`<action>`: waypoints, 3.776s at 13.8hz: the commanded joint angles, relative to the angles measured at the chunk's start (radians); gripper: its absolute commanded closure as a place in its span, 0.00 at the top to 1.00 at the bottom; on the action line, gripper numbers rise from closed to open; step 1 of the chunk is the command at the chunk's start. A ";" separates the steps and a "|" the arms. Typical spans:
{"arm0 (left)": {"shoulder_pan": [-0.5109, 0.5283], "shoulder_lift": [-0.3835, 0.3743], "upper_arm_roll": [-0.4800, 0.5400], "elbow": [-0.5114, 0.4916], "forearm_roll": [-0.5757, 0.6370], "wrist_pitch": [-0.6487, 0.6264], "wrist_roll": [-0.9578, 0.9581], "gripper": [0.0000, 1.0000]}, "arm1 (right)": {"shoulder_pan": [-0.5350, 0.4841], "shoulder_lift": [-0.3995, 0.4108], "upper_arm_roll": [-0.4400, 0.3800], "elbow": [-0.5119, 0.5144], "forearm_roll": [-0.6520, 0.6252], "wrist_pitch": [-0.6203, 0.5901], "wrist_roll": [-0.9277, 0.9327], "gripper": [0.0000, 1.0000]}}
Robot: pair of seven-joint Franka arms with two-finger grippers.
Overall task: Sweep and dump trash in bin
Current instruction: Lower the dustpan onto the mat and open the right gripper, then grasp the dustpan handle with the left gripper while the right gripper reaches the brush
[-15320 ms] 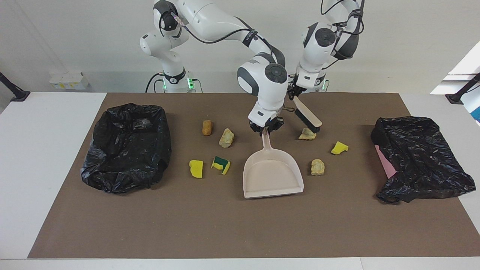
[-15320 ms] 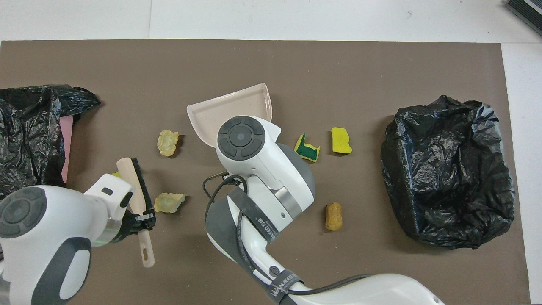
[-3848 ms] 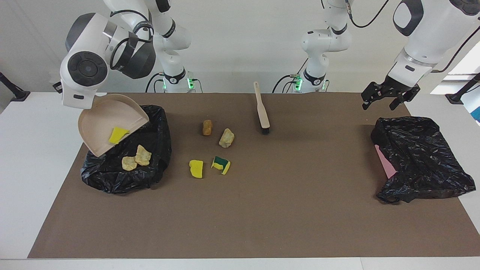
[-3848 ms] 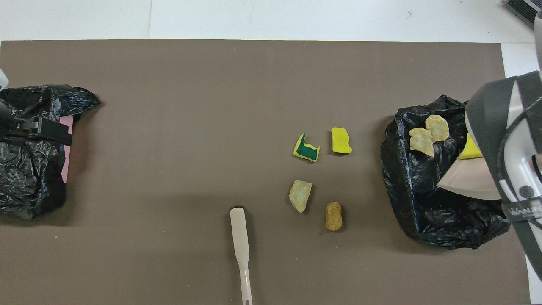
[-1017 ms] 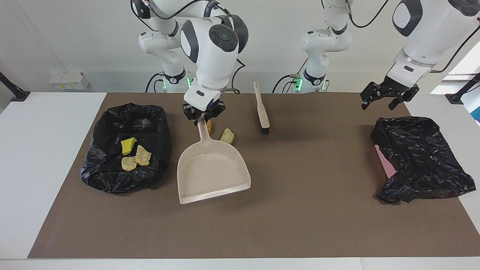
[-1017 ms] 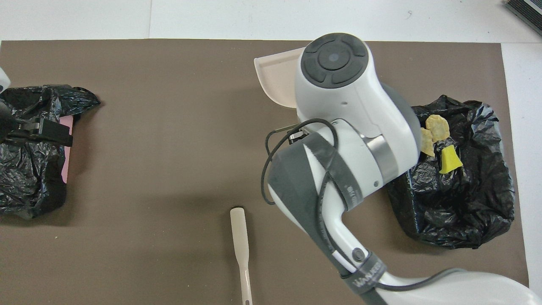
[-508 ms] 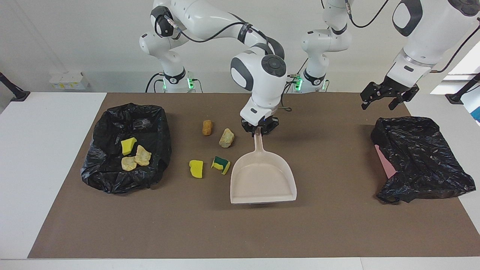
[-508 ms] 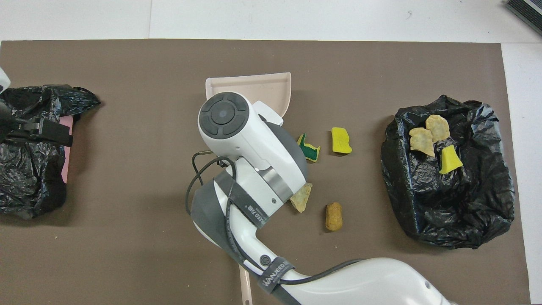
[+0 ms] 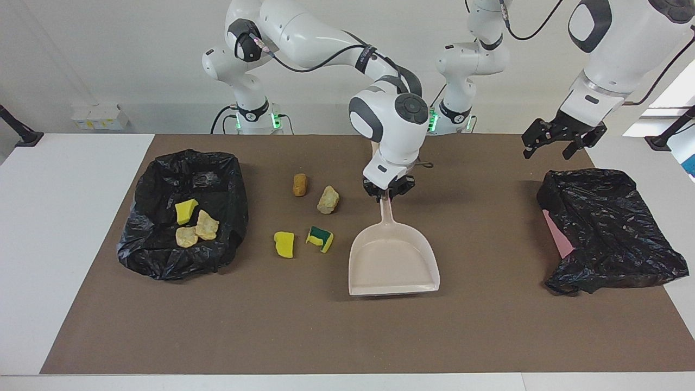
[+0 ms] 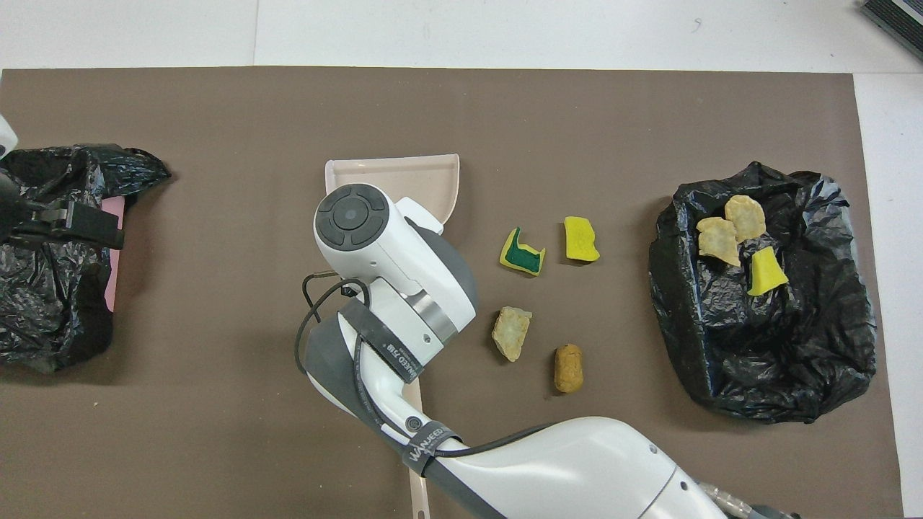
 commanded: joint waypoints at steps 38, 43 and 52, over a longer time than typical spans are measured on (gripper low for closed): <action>-0.290 0.113 -0.019 -0.023 0.042 0.113 -0.006 1.00 | 0.246 -0.655 0.011 -1.054 0.206 0.430 0.113 1.00; -0.376 0.165 -0.022 -0.171 0.032 0.318 -0.211 1.00 | 0.251 -0.660 0.011 -1.061 0.211 0.426 0.104 0.85; -0.502 0.246 -0.028 -0.311 0.002 0.565 -0.380 1.00 | 0.275 -0.651 0.011 -1.067 0.214 0.417 0.125 0.12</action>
